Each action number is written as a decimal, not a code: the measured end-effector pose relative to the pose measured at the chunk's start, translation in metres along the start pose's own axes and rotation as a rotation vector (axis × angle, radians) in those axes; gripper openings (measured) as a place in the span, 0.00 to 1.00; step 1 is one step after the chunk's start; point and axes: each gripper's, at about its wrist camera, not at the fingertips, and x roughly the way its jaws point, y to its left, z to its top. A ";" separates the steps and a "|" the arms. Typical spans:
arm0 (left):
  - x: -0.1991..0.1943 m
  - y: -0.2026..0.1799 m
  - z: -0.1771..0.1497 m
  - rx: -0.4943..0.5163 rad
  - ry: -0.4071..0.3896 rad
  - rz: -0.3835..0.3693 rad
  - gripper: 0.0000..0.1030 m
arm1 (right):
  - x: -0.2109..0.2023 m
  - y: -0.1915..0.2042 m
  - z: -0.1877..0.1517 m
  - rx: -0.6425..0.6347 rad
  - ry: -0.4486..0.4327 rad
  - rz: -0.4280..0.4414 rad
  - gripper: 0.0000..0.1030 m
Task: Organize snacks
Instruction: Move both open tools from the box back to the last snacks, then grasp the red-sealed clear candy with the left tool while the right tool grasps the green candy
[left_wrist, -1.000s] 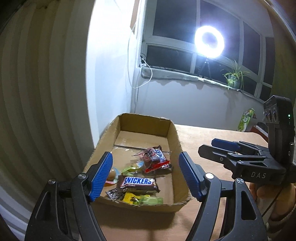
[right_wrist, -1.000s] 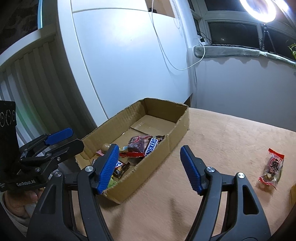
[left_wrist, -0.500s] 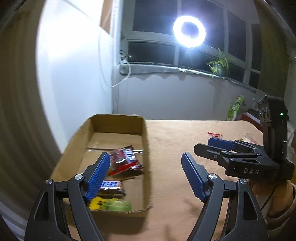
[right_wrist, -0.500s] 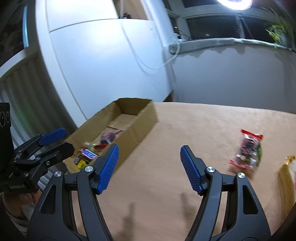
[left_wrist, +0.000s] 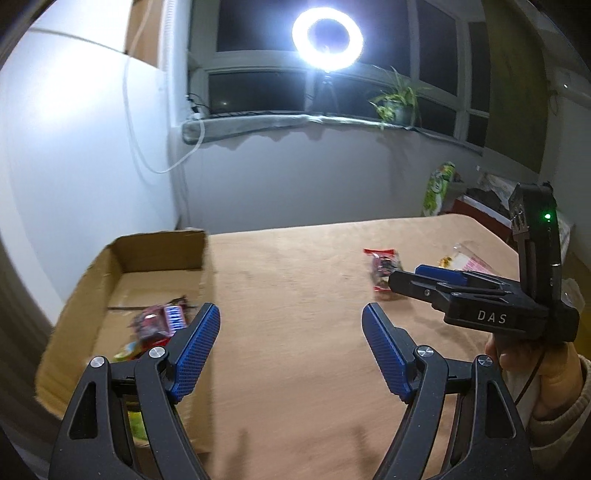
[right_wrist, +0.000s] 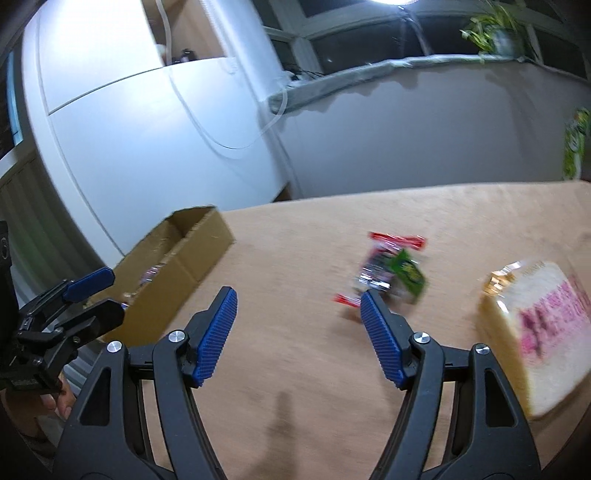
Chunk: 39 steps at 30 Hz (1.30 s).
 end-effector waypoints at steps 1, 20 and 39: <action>0.004 -0.005 0.001 0.006 0.007 -0.010 0.77 | -0.001 -0.007 -0.001 0.008 0.005 -0.016 0.76; 0.060 -0.034 0.008 -0.020 0.108 -0.137 0.77 | 0.025 -0.037 0.007 -0.023 0.151 0.002 0.83; 0.108 -0.037 0.012 -0.094 0.198 -0.235 0.77 | 0.032 -0.072 0.027 -0.154 0.180 -0.154 0.72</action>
